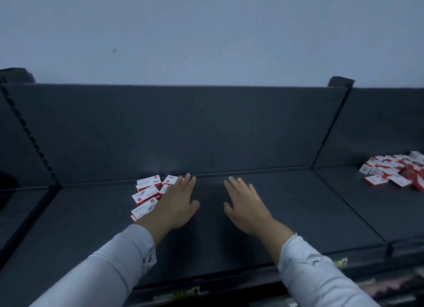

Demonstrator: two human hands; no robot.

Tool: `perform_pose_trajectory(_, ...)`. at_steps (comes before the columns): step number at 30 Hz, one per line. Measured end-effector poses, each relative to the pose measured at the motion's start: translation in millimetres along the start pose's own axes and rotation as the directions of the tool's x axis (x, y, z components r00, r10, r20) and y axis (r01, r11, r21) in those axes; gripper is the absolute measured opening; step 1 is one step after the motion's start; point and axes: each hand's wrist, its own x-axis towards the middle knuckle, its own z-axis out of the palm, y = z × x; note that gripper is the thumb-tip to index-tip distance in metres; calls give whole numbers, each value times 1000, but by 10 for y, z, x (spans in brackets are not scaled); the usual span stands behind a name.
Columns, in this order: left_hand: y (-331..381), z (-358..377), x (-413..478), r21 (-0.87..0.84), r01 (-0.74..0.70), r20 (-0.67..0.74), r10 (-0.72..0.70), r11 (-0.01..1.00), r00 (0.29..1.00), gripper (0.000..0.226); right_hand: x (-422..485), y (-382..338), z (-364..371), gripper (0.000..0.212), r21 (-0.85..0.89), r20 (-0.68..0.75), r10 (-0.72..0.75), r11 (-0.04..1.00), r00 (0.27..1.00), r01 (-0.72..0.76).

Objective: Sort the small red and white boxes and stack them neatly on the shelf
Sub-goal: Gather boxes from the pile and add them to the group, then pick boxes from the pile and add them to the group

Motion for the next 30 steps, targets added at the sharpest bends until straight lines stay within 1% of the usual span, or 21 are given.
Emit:
perform_pose_trajectory(8, 720, 75, 338, 22, -119, 45, 118, 993, 992, 69, -261, 604, -309, 65, 38, -24, 128, 991, 991, -127)
perform_pose_trajectory(18, 2161, 393, 728, 26, -286, 70, 284, 958, 956, 68, -900, 1781, -763, 66, 15, -47, 278, 960, 959, -278)
perform_pose_trajectory(25, 3225, 663, 884, -1, -338, 92, 337, 941, 937, 68, -1418, 2722, -1067, 65, -9, -31, 318, 948, 948, -319)
perform_pose_trajectory(30, 3924, 829, 976, -24, -339, 94, 340, 941, 936, 67, -1812, 3374, -1290, 65, -18, -37, 330, 944, 943, -331)
